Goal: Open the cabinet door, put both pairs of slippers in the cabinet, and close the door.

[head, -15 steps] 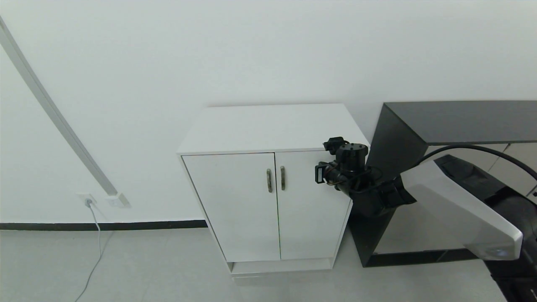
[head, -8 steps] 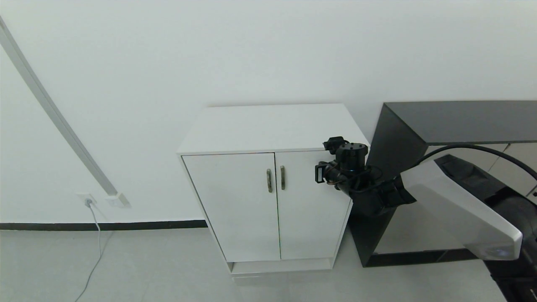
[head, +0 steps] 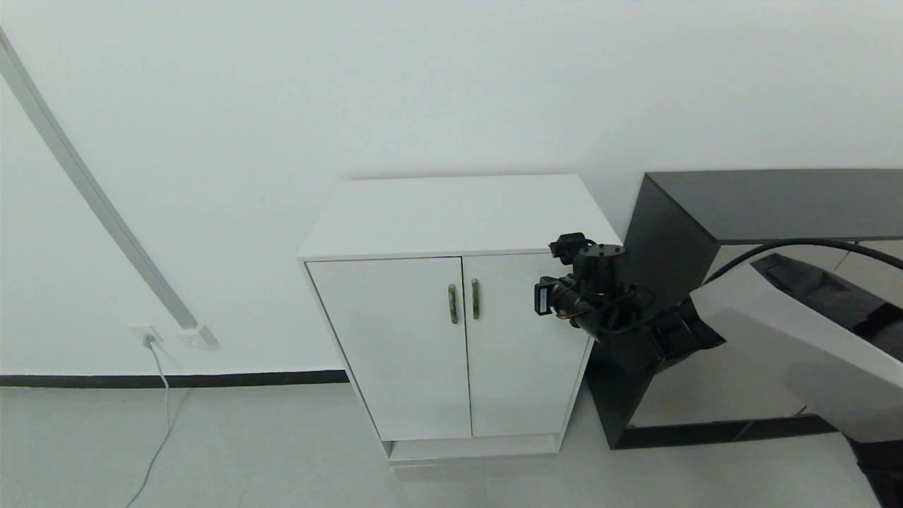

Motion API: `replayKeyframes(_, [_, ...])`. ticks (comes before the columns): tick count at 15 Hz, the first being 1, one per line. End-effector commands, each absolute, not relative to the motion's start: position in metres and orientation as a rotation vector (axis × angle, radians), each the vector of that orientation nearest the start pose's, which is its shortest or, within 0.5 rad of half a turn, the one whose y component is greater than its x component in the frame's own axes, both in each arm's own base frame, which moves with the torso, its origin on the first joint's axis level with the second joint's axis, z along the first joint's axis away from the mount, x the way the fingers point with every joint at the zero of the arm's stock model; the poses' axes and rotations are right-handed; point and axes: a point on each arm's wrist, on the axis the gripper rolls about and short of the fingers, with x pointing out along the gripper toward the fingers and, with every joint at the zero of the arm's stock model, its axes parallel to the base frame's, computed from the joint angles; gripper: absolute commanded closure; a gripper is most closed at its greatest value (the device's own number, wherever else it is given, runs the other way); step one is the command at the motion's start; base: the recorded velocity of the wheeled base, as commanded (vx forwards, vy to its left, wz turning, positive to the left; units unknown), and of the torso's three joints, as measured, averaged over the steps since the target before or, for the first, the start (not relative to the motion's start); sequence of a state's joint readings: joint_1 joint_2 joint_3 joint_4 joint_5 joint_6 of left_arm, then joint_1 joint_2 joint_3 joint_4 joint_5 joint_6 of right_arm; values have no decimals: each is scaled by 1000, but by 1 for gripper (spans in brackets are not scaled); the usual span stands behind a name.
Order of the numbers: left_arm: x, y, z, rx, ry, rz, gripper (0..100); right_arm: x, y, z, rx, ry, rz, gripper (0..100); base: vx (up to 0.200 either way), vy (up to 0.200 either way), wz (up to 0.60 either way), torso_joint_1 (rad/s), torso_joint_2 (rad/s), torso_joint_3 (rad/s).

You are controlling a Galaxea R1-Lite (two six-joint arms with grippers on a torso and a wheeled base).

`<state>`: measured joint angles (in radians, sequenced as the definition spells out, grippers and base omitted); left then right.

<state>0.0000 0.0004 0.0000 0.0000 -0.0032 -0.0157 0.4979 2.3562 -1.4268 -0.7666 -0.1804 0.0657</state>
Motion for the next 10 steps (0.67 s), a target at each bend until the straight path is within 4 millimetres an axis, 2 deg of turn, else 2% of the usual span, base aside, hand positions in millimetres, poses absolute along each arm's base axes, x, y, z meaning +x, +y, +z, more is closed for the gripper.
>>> replayKeyframes(1, [-23,0,76,-17,2,-3,100,387,217,129,20,125,336,100,0,0,0,0,0,0])
replayKeyframes(4, [-23,0,76,-17,2,-3,100,349,198,142,21,107,308,100,0,0,0,0,0,0])
replayKeyframes(6, [-23,0,76,-17,2,-3,100,326,174,151,23,99,244,100,0,0,0,0,0,0])
replayKeyframes(10, [-23,0,76,-18,2,-3,100,262,125,176,23,77,99,100,0,0,0,0,0,0])
